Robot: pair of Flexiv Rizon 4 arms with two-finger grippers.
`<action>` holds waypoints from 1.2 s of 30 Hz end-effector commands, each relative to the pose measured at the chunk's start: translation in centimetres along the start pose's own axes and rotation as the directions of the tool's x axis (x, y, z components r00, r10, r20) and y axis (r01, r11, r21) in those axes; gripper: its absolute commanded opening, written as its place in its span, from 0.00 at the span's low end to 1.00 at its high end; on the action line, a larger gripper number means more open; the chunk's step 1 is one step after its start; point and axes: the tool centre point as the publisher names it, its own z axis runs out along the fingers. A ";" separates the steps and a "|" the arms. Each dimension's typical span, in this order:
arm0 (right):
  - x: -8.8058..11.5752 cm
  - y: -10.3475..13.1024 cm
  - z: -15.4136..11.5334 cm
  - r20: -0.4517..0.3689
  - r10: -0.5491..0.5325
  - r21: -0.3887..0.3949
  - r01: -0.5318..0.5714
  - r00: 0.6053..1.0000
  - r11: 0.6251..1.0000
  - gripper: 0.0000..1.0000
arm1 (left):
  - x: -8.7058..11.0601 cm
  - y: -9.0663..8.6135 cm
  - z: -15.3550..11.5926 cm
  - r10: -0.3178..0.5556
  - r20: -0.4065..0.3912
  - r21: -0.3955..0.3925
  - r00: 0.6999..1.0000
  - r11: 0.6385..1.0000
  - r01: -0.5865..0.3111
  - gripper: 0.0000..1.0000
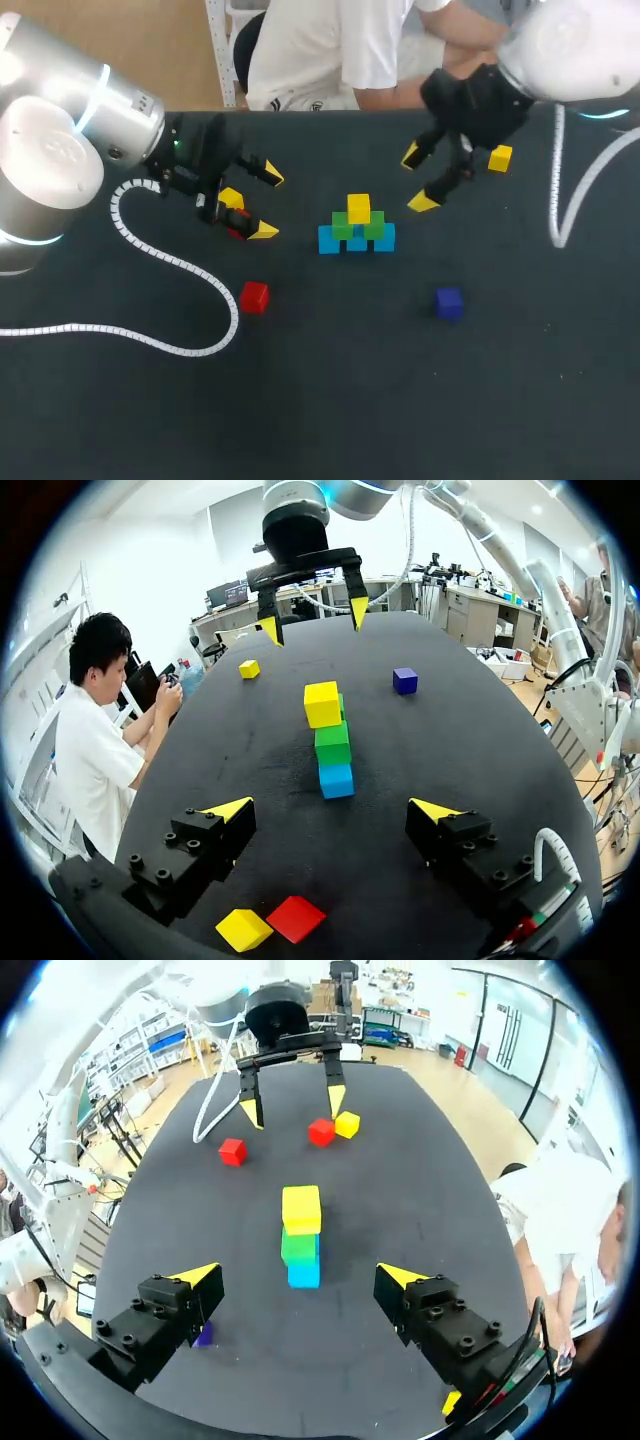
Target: Place the blue cubes, place green cubes on the blue cubes, place the yellow cubes on the green cubes, then place the red cubes on the yellow cubes, and place purple cube on the red cubes.
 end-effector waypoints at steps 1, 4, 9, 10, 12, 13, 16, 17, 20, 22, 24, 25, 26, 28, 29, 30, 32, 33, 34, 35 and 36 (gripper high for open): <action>1.9 1.2 -1.4 0.062 0.011 0.039 -0.013 0.998 0.999 1.00 | 0.0 0.2 0.0 -0.001 -0.003 0.005 1.000 1.000 0.001 1.00; 3.0 1.2 -2.1 0.059 0.025 0.051 -0.028 0.998 0.998 1.00 | 0.0 0.2 0.0 -0.001 -0.003 0.005 1.000 1.000 0.001 1.00; 4.6 1.0 -2.8 0.050 0.044 0.055 -0.047 0.998 0.997 1.00 | 0.0 0.2 0.0 -0.001 -0.003 0.005 1.000 1.000 0.001 1.00; 4.9 1.0 -3.0 0.051 0.048 0.054 -0.051 0.998 0.997 1.00 | 0.0 0.2 0.0 -0.001 -0.003 0.005 1.000 1.000 0.001 1.00; 5.5 1.0 -3.2 0.051 0.052 0.056 -0.055 0.997 0.997 1.00 | 0.0 0.2 0.0 -0.001 -0.003 0.005 1.000 1.000 0.001 1.00; 5.9 1.0 -3.4 0.050 0.059 0.059 -0.062 0.997 0.996 1.00 | 0.0 0.2 0.0 -0.001 -0.003 0.005 1.000 1.000 0.001 1.00; 6.8 0.9 -4.1 0.044 0.072 0.067 -0.075 0.996 0.995 1.00 | 0.0 0.2 0.0 -0.001 -0.003 0.005 1.000 1.000 0.001 1.00; 7.1 0.9 -4.3 0.041 0.079 0.070 -0.082 0.996 0.994 1.00 | 0.0 0.2 0.0 -0.001 -0.003 0.005 1.000 1.000 0.001 1.00; 7.6 1.0 -4.8 0.038 0.084 0.071 -0.087 0.996 0.994 1.00 | 0.0 0.2 0.0 -0.001 -0.003 0.005 1.000 1.000 0.001 1.00; 7.6 1.0 -4.8 0.038 0.084 0.071 -0.087 0.996 0.994 1.00 | 0.0 0.2 0.0 -0.001 -0.003 0.005 1.000 1.000 0.001 1.00; 7.6 1.0 -4.8 0.038 0.084 0.071 -0.087 0.996 0.994 1.00 | 0.0 0.2 0.0 -0.001 -0.003 0.005 1.000 1.000 0.001 1.00; 7.6 1.0 -4.8 0.038 0.084 0.071 -0.087 0.996 0.994 1.00 | 0.0 0.2 0.0 -0.001 -0.003 0.005 1.000 1.000 0.001 1.00; 7.6 1.0 -4.8 0.038 0.084 0.071 -0.087 0.996 0.994 1.00 | 0.0 0.2 0.0 -0.001 -0.003 0.005 1.000 1.000 0.001 1.00; 7.6 1.0 -4.8 0.038 0.084 0.071 -0.087 0.996 0.994 1.00 | 0.0 0.2 0.0 -0.001 -0.003 0.005 1.000 1.000 0.001 1.00; 7.6 1.0 -4.8 0.038 0.084 0.071 -0.087 0.996 0.994 1.00 | 0.0 0.2 0.0 -0.001 -0.003 0.005 1.000 1.000 0.001 1.00; 7.6 1.0 -4.8 0.038 0.084 0.071 -0.087 0.996 0.994 1.00 | 0.0 0.2 0.0 -0.001 -0.003 0.005 1.000 1.000 0.001 1.00; 7.6 1.0 -4.8 0.038 0.084 0.071 -0.087 0.996 0.994 1.00 | 0.0 0.2 0.0 -0.001 -0.003 0.005 1.000 1.000 0.001 1.00; 7.6 1.0 -4.8 0.038 0.084 0.071 -0.087 0.996 0.994 1.00 | 0.0 0.2 0.0 -0.001 -0.003 0.005 1.000 1.000 0.001 1.00; 7.6 1.0 -4.8 0.038 0.084 0.071 -0.087 0.996 0.994 1.00 | 0.0 0.2 0.0 -0.001 -0.003 0.005 1.000 1.000 0.001 1.00; 7.6 1.0 -4.8 0.038 0.084 0.071 -0.087 0.996 0.994 1.00 | 0.0 0.2 0.0 -0.001 -0.003 0.005 1.000 1.000 0.001 1.00; 7.6 1.0 -4.8 0.038 0.084 0.071 -0.087 0.996 0.994 1.00 | 0.0 0.2 0.0 -0.001 -0.003 0.005 1.000 1.000 0.001 1.00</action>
